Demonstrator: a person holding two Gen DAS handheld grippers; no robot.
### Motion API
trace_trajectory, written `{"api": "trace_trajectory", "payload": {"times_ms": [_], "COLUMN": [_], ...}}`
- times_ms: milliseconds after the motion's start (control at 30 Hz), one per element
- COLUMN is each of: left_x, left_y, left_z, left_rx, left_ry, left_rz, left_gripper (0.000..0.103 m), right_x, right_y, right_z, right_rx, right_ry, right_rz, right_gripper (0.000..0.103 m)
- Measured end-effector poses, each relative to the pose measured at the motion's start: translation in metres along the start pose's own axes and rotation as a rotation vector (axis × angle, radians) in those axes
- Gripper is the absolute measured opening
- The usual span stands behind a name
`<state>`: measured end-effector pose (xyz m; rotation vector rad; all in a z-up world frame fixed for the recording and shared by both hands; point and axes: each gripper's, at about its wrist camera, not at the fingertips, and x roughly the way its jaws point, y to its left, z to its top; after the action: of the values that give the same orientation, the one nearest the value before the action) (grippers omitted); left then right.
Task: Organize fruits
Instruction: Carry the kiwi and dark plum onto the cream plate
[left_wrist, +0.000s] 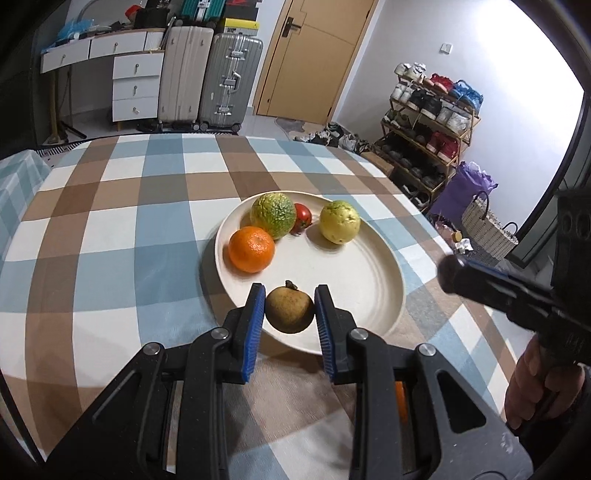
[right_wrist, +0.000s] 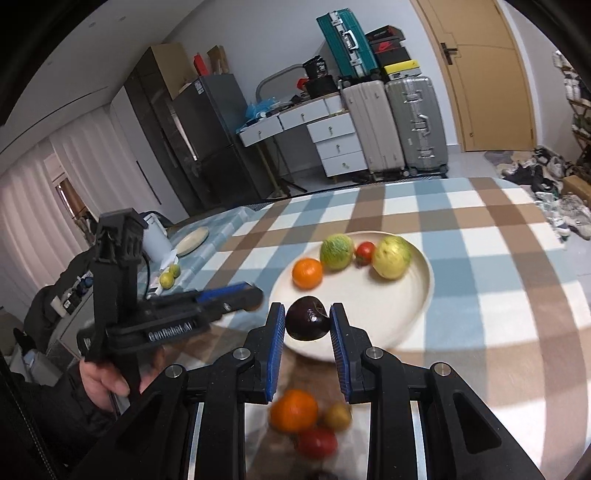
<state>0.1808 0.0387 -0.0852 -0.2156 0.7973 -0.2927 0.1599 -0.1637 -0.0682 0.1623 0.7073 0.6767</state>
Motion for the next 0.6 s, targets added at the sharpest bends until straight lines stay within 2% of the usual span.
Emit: {"api": "trace_trajectory", "payload": {"times_ms": [67, 300, 600], "left_x": [0.011, 0.034, 0.047], "left_y": [0.005, 0.021, 0.033], "left_z": [0.004, 0.010, 0.008], "left_rx": [-0.005, -0.025, -0.042], "left_ry": [0.016, 0.032, 0.026], "left_rz": [0.017, 0.000, -0.030], "left_gripper": [0.025, 0.025, 0.025], "right_x": [0.016, 0.063, 0.112], "right_y": [-0.002, -0.017, -0.026], "right_z": [0.010, 0.031, 0.036], "right_rx": [-0.001, 0.049, 0.066], "right_ry": [0.016, 0.068, 0.142], "right_rz": [0.012, 0.053, 0.046], "right_gripper": [0.025, 0.025, 0.025]}}
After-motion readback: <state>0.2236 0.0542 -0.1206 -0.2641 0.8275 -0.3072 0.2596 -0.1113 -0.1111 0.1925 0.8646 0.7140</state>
